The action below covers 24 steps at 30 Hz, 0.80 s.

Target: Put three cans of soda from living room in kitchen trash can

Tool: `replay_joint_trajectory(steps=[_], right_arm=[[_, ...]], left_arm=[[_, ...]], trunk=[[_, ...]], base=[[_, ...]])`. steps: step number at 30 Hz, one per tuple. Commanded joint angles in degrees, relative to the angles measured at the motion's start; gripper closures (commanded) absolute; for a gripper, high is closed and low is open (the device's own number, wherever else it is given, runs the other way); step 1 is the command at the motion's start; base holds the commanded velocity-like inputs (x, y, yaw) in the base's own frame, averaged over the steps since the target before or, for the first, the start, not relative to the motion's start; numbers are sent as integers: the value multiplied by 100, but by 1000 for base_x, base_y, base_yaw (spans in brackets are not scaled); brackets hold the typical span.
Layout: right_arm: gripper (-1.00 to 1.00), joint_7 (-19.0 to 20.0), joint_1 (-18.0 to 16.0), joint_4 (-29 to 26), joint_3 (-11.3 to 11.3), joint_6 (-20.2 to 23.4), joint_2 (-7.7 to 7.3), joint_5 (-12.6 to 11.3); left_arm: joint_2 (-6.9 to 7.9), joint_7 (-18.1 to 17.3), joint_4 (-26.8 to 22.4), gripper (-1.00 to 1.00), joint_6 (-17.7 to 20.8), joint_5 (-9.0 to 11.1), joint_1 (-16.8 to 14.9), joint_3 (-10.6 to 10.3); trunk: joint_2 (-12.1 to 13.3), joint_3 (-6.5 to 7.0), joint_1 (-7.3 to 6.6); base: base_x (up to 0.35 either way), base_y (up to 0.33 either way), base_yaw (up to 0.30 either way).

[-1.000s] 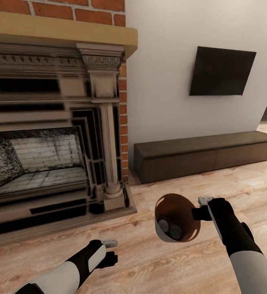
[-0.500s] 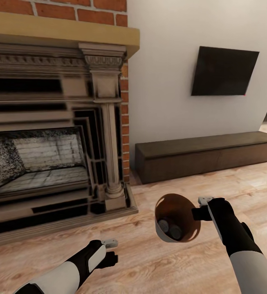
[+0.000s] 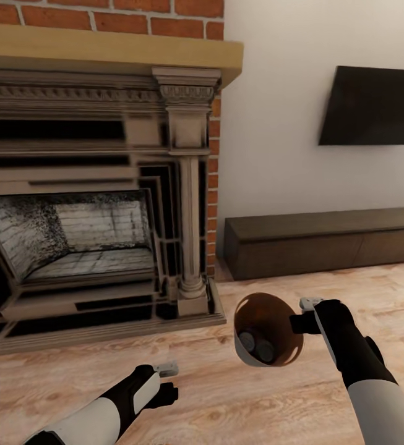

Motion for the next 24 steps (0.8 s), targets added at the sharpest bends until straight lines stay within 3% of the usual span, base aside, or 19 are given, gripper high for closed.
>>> replay_joint_trajectory(steps=[1, 11, 16, 24], right_arm=[[100, 33, -2, -2, -3, 11, 1, -114], [100, 33, -9, -2, -8, 11, -3, -114], [100, 33, -10, -2, -8, 11, -7, -114], [100, 33, -10, -2, -10, 11, -8, -114]], left_arm=[[0, 0, 0, -100, -1, -2, 5, 0], [-6, 12, 4, -100, -47, -9, 50, -27], [-8, 7, 8, -100, -74, -26, 65, -33], [-9, 8, 9, -100, -158, -51, 70, -43]], trunk=[[-1, 1, -1], [-1, 1, -1], [-201, -89, 109], [-204, -133, 114]], base=[[0, 0, 252], [0, 0, 83], [0, 0, 8], [0, 0, 1]])
